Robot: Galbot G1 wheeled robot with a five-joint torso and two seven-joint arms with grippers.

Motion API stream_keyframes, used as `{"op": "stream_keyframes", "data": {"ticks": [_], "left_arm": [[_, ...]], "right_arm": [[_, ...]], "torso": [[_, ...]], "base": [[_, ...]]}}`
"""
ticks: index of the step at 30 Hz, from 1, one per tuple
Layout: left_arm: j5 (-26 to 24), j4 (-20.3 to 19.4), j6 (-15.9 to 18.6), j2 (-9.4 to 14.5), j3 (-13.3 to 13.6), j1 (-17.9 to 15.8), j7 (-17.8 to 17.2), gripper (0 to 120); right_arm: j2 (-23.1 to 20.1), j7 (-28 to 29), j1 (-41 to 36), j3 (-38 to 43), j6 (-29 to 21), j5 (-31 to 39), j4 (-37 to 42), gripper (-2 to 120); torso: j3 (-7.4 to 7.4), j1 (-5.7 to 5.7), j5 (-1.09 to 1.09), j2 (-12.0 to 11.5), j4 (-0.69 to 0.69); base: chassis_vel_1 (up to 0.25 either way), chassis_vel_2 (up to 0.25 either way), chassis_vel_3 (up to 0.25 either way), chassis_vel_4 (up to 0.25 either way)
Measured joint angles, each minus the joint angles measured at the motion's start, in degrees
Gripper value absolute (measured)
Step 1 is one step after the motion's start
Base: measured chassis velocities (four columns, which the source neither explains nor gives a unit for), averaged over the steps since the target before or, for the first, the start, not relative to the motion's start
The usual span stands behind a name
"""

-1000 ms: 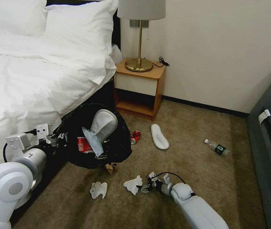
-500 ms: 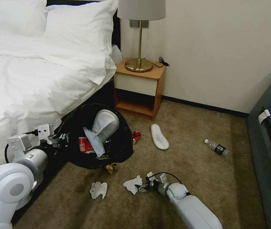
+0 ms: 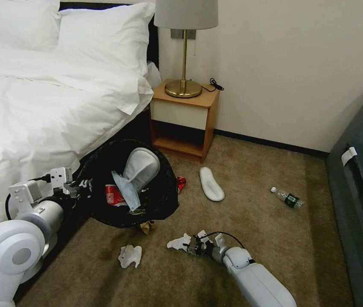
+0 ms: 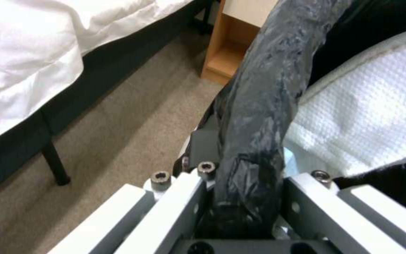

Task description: Pick up the trash bin, then pick up the garbage on the floor and place it into the trash bin.

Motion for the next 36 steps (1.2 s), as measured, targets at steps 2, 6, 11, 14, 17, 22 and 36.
{"op": "stream_keyframes", "data": {"ticks": [2, 6, 11, 14, 17, 22, 36], "left_arm": [[0.0, 0.03, 0.0, 0.0, 0.01, -0.05, 0.01, 2], [0.06, 0.39, 0.0, -0.05, -0.01, -0.09, 0.13, 2], [0.74, 0.61, 0.0, -0.3, -0.01, -0.07, 0.72, 2], [0.84, 0.7, 0.0, -0.41, 0.03, -0.08, 0.75, 2], [0.85, 0.71, 0.0, -0.47, -0.1, 0.07, 0.75, 2], [0.82, 0.68, 0.0, -0.48, -0.2, 0.3, 0.67, 2], [0.83, 1.83, 0.0, -0.49, -0.07, 0.32, 0.51, 2]], "right_arm": [[0.0, 0.18, -0.04, -0.09, 0.02, -0.04, 0.09, 53], [-0.36, 1.28, -0.51, -0.39, 0.0, -0.16, 1.7, 41], [-1.19, 2.01, -1.38, -1.17, -0.33, -0.12, 4.21, 28], [-1.69, 2.29, -1.89, -1.25, -0.65, -0.07, 5.5, 18], [-2.16, 2.73, -2.51, -1.28, -1.04, 0.44, 6.97, 6], [-2.67, 3.56, -2.72, -0.45, -1.42, 0.87, 8.86, 0], [-5.35, 6.05, -4.13, 4.65, -2.9, 4.2, 20.32, 0]], "torso": [[0.0, 0.0, 0.01, -0.01, 0.01], [0.03, 0.02, 0.06, -0.02, 0.07], [0.04, 0.03, 0.13, -0.03, 0.1], [0.05, 0.03, 0.11, -0.04, 0.1], [0.05, 0.03, 0.13, -0.04, 0.09], [0.04, 0.04, 0.07, -0.04, 0.05], [0.02, 0.03, 0.06, -0.04, 0.04]], "base": [[0.0, 0.0, 0.0, 0.0], [0.0, 0.0, 0.0, 0.0], [0.0, 0.0, 0.0, 0.0], [0.0, 0.0, 0.0, 0.0], [0.0, 0.0, 0.0, 0.0], [0.0, 0.0, 0.0, 0.0], [0.0, 0.0, 0.0, 0.0]]}}
